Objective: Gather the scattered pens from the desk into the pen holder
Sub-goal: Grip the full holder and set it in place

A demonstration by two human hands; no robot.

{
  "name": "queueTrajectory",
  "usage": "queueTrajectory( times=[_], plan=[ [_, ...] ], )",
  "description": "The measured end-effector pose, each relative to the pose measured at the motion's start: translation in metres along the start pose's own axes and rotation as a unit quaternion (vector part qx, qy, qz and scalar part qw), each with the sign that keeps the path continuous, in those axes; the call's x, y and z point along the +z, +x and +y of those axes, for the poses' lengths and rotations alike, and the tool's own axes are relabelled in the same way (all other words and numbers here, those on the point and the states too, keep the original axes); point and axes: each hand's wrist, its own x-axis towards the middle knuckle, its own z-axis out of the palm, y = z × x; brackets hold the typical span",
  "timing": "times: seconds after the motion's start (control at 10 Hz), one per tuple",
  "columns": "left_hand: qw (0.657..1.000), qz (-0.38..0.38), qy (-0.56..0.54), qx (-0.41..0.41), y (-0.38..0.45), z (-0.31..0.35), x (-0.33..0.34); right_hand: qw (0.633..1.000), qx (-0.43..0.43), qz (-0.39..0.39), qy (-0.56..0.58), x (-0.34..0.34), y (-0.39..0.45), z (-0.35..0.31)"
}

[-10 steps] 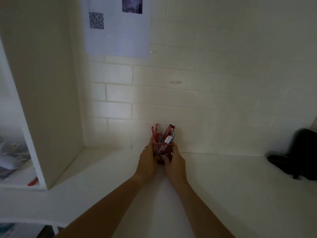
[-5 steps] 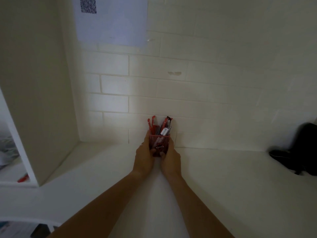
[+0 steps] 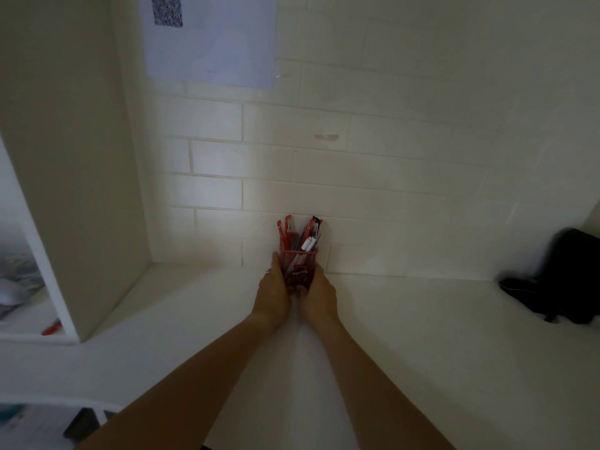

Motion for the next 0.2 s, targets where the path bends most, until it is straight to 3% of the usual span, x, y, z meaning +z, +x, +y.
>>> queueTrajectory(
  times=[0.1, 0.2],
  plan=[
    [0.995, -0.003, -0.039, -0.096, -0.009, 0.02, -0.001, 1.0, 0.021, -0.006, 0.005, -0.013, -0.013, -0.016],
    [0.99, 0.085, 0.04, -0.102, -0.022, 0.068, -0.016, 0.998, 0.005, 0.051, 0.021, -0.041, -0.025, -0.054]
  ],
)
